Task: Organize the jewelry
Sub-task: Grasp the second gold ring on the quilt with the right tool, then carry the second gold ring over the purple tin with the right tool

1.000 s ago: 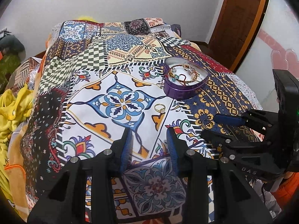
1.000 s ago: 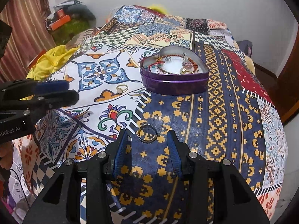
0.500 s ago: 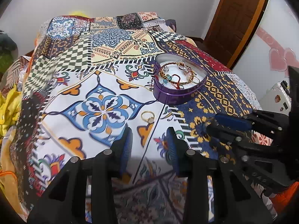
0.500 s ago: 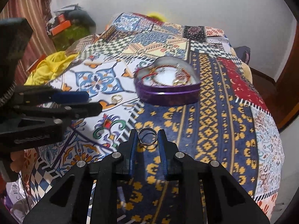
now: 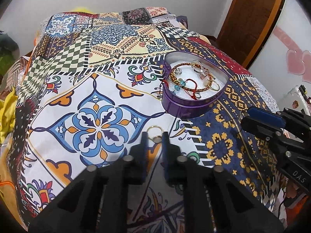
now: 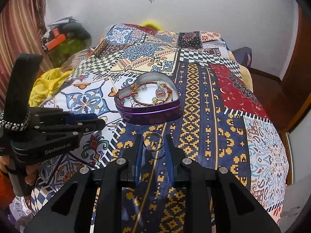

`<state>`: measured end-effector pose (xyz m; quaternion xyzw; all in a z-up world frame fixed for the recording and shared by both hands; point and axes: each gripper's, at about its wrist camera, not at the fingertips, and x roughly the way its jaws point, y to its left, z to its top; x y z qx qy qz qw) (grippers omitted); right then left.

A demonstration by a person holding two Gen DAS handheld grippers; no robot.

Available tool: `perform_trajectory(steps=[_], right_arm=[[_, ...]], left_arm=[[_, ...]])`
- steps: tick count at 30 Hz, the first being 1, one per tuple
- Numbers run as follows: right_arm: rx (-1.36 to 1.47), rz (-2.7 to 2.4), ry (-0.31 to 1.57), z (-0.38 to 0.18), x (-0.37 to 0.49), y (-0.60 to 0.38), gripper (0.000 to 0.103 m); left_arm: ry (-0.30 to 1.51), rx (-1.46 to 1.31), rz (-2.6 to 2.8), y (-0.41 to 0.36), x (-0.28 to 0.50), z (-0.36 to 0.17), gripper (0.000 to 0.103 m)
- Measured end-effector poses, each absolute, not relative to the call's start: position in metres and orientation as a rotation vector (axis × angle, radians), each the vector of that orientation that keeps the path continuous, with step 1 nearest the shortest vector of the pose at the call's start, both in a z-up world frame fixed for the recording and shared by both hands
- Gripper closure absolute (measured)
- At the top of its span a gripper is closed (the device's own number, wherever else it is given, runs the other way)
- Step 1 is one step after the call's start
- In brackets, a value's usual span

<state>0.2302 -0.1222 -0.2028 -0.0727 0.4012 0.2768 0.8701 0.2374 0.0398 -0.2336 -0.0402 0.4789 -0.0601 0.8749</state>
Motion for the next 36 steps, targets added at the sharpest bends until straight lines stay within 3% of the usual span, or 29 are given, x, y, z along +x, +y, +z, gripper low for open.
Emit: perform_trajectory(steps=[6,16,18,20,22,30,32,36], right_arm=[[-0.144,0.577,0.836,-0.202,0.232,-0.124,0.083],[-0.137,0.571,0.819,-0.194,0.232,-0.127,0.083],[-0.136,0.571,0.822,-0.195,0.231,-0.127,0.083],[-0.136,0.571,0.829,-0.196,0.232,-0.128,0.083],[-0.137,0.570,0.833,-0.197,0.232,-0.128,0.083],[-0.129,0.566,0.833,-0.198,0.234,-0.131,0.083],[-0.123,0.564,0.833,-0.198,0.235,-0.131,0.083],[-0.119,0.562,0.831,-0.197,0.235,-0.132,0.083]], left_arm=[[0.988,-0.074,-0.126,0.039,0.234,-0.231,0.102],[0.960,-0.038,-0.161,0.032,0.226,-0.219,0.101],[0.963,-0.018,-0.150,0.030,0.228,-0.219,0.093],[0.970,-0.021,-0.146,0.030,0.231,-0.220,0.077],[0.980,-0.039,-0.142,0.032,0.235,-0.223,0.073],[1.007,-0.067,-0.139,0.036,0.251,-0.235,0.074],[0.997,-0.052,-0.119,0.036,0.250,-0.237,0.085],[0.980,-0.032,-0.115,0.036,0.246,-0.235,0.086]])
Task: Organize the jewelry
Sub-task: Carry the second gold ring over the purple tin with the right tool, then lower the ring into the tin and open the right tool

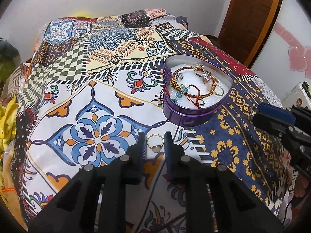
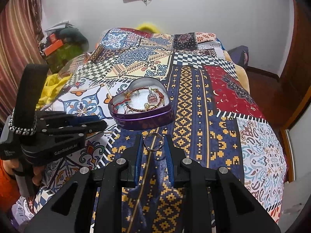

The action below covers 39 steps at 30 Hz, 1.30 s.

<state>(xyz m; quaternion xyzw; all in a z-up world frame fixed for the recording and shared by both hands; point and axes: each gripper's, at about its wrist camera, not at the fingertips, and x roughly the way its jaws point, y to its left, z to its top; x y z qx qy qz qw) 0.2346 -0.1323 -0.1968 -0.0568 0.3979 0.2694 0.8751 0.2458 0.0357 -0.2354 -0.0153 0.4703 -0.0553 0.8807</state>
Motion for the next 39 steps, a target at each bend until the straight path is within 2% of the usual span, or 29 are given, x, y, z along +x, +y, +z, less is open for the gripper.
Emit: perform_trajectory(steps=[8,22,39], right_arm=[[-0.113,0.557,0.815,-0.191,0.237,-0.135,0.083],[-0.095,0.552,0.751,-0.168,0.252,-0.132,0.083],[-0.116,0.567,0.794,-0.179,0.282,-0.119,0.083]], left_arm=[[0.945,-0.012,-0.131,0.033,0.233,-0.223,0.086],[0.807,-0.024,-0.183,0.015,0.239,-0.169,0.086],[0.834,-0.066,-0.257,0.011,0.276,-0.180,0.086]])
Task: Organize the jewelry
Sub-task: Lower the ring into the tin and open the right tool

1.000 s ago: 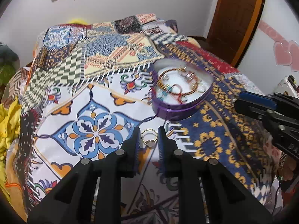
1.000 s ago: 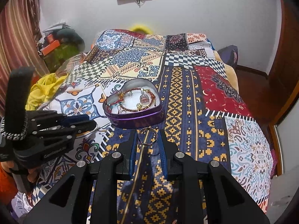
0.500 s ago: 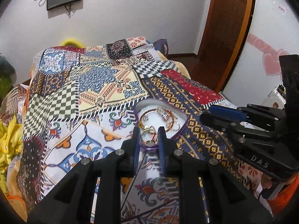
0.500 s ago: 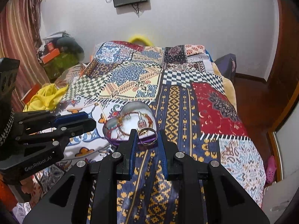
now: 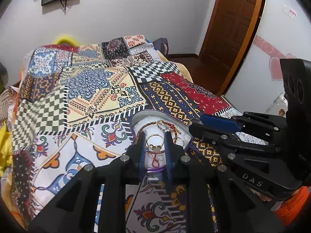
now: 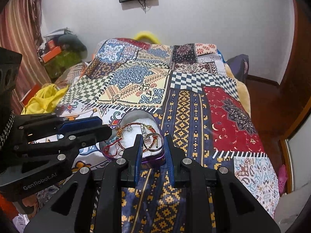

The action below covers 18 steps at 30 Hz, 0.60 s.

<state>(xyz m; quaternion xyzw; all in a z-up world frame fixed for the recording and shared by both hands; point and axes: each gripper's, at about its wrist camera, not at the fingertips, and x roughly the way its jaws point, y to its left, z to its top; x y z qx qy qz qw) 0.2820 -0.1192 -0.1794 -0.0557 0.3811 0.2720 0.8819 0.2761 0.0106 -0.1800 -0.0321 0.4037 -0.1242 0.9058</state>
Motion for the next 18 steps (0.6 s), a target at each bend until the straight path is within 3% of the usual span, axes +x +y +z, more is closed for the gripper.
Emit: perform_trajectory(steps=[18], right_arm=[[-0.152,0.579,0.849,-0.190,0.295,-0.110,0.083]], left_arm=[[0.867,-0.106,-0.275,0.018,0.288,-0.192,0.085]])
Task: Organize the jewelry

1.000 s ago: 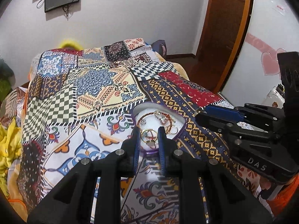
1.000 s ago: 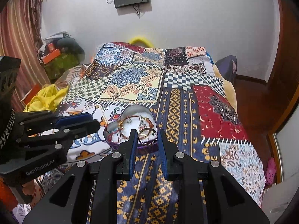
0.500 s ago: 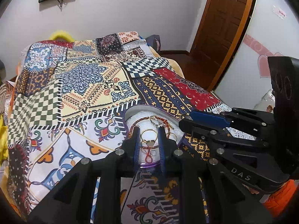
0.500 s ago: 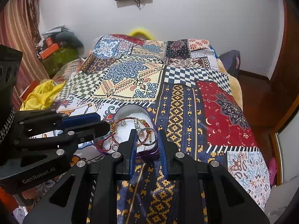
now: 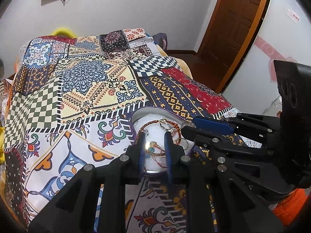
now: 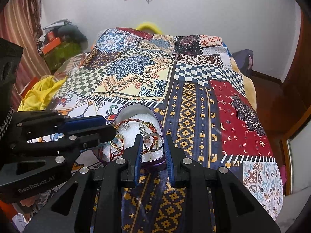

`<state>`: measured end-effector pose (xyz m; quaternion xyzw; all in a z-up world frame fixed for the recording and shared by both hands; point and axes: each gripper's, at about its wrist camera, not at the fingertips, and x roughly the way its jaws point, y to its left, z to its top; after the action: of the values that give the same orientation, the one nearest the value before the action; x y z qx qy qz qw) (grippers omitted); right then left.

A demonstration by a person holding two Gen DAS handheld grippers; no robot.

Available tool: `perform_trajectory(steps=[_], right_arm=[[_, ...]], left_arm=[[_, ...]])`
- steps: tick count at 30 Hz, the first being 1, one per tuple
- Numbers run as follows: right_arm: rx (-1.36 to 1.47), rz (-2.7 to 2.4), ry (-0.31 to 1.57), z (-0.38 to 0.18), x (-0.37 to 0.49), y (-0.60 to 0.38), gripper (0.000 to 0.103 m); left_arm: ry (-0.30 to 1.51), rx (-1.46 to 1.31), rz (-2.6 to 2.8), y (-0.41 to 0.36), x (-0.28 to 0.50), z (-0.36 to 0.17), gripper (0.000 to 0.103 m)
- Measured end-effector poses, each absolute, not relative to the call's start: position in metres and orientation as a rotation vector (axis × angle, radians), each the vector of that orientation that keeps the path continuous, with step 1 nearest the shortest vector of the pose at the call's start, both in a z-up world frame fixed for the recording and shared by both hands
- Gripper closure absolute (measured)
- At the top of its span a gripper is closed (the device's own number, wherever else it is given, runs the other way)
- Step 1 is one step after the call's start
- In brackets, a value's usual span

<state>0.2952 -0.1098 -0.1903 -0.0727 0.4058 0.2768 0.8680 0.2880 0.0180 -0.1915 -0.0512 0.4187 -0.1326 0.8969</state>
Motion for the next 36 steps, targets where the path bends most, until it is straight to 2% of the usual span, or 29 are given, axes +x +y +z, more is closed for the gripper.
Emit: perform_trajectory(steps=[6,10,18,24,26,30,31,33,35,36], right_arm=[[-0.138,0.578,0.860,-0.184,0.293,-0.113,0.082],[-0.128,0.575,0.827,-0.168,0.284,-0.117,0.082],[-0.089,0.555,0.625,-0.096,0.235,-0.135,0.082],[-0.046,0.536,0.399,-0.032,0.176,-0.155,0.082],[-0.031,0.522,0.319,-0.015,0.153,-0.162,0.081],[0.011,0.491,0.176,0.009,0.111,-0.175,0.058],[0.011,0.476,0.146,0.012,0.101,-0.177,0.054],[0.000,0.448,0.106,0.015,0.088,-0.177,0.049],[-0.009,0.427,0.088,0.015,0.083,-0.175,0.037],[-0.010,0.417,0.082,0.015,0.079,-0.174,0.027]], left_arm=[[0.836,-0.100,-0.260,0.021,0.277,-0.176,0.084],[0.787,-0.085,-0.241,0.021,0.263,-0.155,0.078],[0.613,-0.058,-0.190,0.019,0.215,-0.089,0.074],[0.398,-0.015,-0.130,0.010,0.151,-0.028,0.062],[0.325,-0.016,-0.112,0.009,0.128,-0.012,0.054],[0.216,-0.019,-0.087,0.008,0.091,0.010,0.048],[0.189,-0.020,-0.079,0.007,0.081,0.014,0.044],[0.145,-0.020,-0.053,0.007,0.064,0.020,0.032],[0.108,-0.026,-0.032,0.008,0.051,0.024,0.010],[0.098,-0.031,-0.029,0.008,0.047,0.025,0.007]])
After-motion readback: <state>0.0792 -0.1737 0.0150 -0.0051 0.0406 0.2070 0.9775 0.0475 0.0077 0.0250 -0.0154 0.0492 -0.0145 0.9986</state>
